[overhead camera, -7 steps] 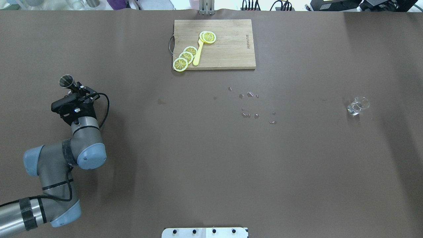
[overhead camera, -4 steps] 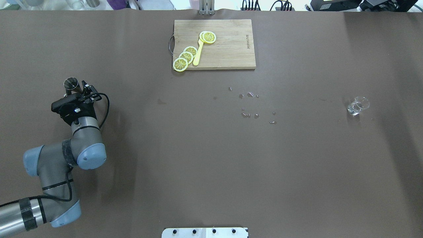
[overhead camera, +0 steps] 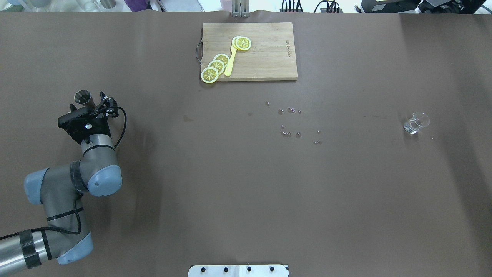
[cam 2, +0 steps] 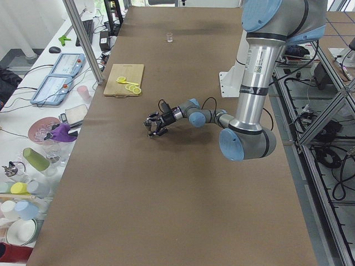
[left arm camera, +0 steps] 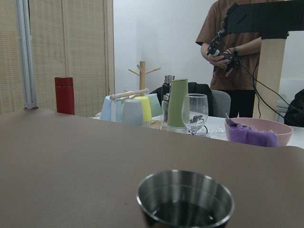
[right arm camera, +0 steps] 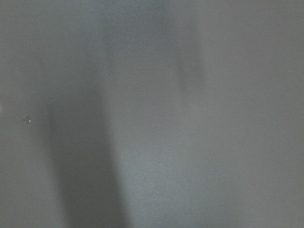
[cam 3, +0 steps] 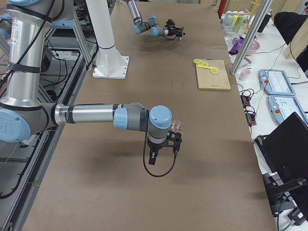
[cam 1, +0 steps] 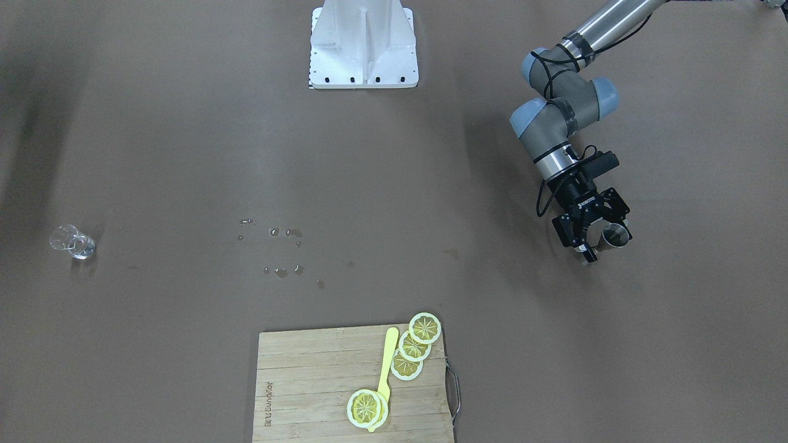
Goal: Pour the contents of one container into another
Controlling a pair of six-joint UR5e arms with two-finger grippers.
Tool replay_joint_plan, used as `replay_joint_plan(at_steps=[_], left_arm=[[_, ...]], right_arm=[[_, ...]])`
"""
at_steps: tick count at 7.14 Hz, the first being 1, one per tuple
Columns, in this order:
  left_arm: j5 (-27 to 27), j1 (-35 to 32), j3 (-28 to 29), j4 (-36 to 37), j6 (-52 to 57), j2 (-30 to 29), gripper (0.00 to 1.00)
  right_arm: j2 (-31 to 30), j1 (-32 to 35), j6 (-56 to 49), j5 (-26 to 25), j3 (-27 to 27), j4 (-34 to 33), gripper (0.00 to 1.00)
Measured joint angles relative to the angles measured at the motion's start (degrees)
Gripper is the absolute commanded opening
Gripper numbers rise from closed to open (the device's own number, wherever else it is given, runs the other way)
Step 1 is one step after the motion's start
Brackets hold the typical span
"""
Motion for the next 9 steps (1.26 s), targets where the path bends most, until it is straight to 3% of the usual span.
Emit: replay_joint_plan(at_steps=[6,9], left_arm=[[-0.4,-2.1,-10.3,-0.1,5.9,5.7,0.97],[-5.7,-4.9,-17.2,-2.4,20.0,6.1,0.97]], right_arm=[[0.2,0.0,0.0,0.4,0.1,0.1,1.0],[0.3,0.0,0.0,0.5,0.2,0.1,1.0]])
